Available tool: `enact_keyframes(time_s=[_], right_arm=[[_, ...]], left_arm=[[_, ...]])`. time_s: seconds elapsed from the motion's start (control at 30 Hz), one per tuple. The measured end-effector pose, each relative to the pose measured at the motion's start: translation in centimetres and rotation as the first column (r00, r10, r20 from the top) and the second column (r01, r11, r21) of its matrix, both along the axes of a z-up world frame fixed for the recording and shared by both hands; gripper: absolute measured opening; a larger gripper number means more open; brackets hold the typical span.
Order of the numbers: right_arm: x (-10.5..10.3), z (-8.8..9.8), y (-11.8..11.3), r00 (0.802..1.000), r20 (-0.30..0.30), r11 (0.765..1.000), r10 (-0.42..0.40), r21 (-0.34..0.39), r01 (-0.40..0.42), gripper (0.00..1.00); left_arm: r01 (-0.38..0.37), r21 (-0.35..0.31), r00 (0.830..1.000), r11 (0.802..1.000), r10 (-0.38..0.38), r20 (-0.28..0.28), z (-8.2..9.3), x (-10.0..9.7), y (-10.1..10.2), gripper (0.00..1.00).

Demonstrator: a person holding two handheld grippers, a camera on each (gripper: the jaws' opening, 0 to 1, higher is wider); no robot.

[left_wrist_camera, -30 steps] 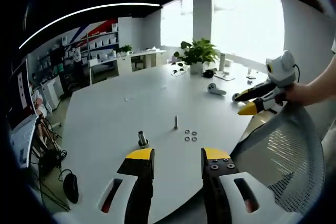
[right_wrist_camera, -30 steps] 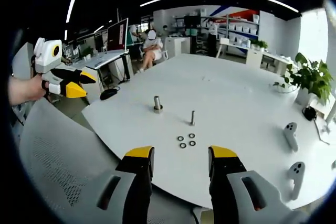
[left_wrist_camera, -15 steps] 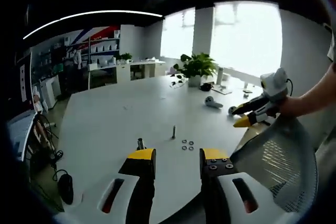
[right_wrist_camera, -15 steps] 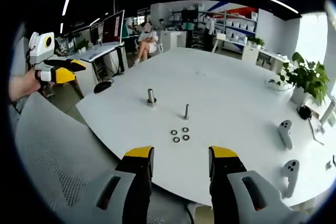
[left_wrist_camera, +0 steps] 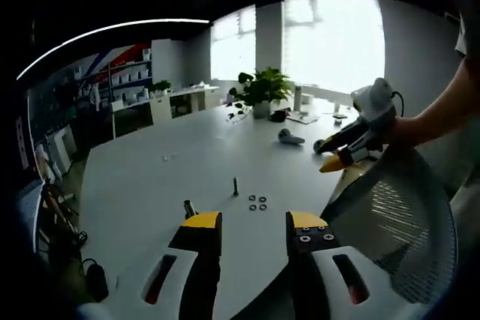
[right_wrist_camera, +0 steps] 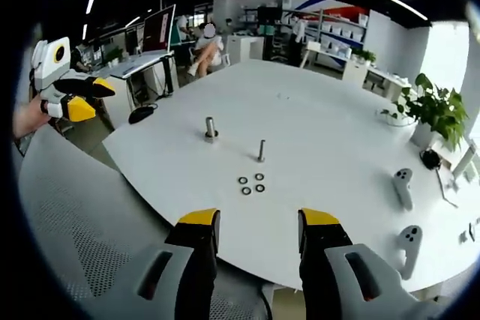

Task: Place the washer onto the threaded stud by aligning its center hole with the stud, sliding it down to the base, and recovering from edge contact or off-axis alignment until the washer reaches the visible bottom stop.

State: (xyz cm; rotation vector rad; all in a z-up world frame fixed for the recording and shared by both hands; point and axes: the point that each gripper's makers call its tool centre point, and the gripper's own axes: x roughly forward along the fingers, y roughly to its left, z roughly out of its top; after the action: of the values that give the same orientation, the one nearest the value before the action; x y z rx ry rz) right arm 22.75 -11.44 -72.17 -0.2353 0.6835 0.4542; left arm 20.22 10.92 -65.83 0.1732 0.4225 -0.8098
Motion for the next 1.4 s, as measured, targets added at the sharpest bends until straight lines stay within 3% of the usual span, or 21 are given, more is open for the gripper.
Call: enact_keyframes(time_s=[0.3,0.63,0.77,0.83,1.0,1.17,1.4], right_arm=[[-0.3,-0.2,0.5,0.999,-0.012,0.999,0.037,-0.019,-0.038,0.45],[-0.5,-0.5,0.6,0.998,-0.029,0.999,0.047,-0.025,-0.048,0.45],[-0.3,-0.1,0.6,0.999,-0.018,0.998,0.049,-0.028,-0.049,0.45],[0.1,0.6,0.7,0.998,0.016,0.998,0.054,-0.036,-0.053,0.44],[0.0,0.2,0.8,0.998,-0.021,0.997,0.065,-0.036,-0.066,0.44],[0.2,-0.2,1.1,0.993,-0.070,0.995,0.092,-0.038,-0.095,0.44],[2.7,-0.4,1.6,0.991,-0.085,0.993,0.101,-0.044,-0.105,0.43]], left_arm=[[-0.012,-0.013,1.000,1.000,0.012,-0.003,0.1,0.2,0.4,0.33],[0.014,0.040,0.999,0.999,-0.015,0.030,-0.2,-0.4,-0.2,0.33],[-0.003,0.039,1.000,0.999,0.002,0.021,-0.3,-0.2,0.3,0.33],[-0.008,0.037,1.000,0.999,0.007,0.016,-0.3,-0.1,0.4,0.33],[-0.013,0.019,0.999,1.000,0.012,0.044,0.3,0.0,0.6,0.33],[-0.020,0.033,0.999,0.999,0.019,0.035,0.0,0.0,0.7,0.33],[-0.006,0.026,1.000,1.000,0.005,0.019,-0.2,-0.1,0.5,0.33]])
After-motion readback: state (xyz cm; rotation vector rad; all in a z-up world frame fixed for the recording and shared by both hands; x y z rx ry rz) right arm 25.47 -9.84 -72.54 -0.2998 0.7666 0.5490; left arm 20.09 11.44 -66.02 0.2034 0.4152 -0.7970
